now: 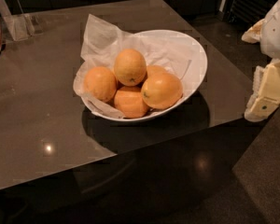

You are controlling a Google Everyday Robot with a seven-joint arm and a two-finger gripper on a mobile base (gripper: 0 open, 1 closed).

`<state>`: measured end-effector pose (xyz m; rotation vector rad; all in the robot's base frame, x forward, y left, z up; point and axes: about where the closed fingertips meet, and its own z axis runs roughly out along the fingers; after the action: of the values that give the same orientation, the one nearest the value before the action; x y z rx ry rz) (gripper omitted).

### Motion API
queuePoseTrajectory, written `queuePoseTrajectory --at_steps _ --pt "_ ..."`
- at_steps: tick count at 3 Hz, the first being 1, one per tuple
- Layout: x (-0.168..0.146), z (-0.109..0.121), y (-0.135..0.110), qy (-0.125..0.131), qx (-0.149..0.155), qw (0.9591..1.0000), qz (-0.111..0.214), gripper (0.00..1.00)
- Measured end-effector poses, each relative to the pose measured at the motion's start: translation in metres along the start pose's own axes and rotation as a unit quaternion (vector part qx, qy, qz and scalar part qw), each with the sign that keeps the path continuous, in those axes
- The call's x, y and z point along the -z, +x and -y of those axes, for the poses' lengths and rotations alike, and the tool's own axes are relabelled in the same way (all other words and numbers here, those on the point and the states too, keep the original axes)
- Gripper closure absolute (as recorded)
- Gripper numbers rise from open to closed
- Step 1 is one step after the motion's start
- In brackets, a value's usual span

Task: Pick orange from white bowl

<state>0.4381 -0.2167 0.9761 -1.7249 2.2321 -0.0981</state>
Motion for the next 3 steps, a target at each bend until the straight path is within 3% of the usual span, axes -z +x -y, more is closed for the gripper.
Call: queuePoseTrajectory --at_steps 2,3 --pt "0.002 0.004 -0.014 0.0 0.012 0.9998 0.018 0.0" --pt "-0.004 0.015 -0.054 -0.027 0.048 0.9972 0.051 0.0"
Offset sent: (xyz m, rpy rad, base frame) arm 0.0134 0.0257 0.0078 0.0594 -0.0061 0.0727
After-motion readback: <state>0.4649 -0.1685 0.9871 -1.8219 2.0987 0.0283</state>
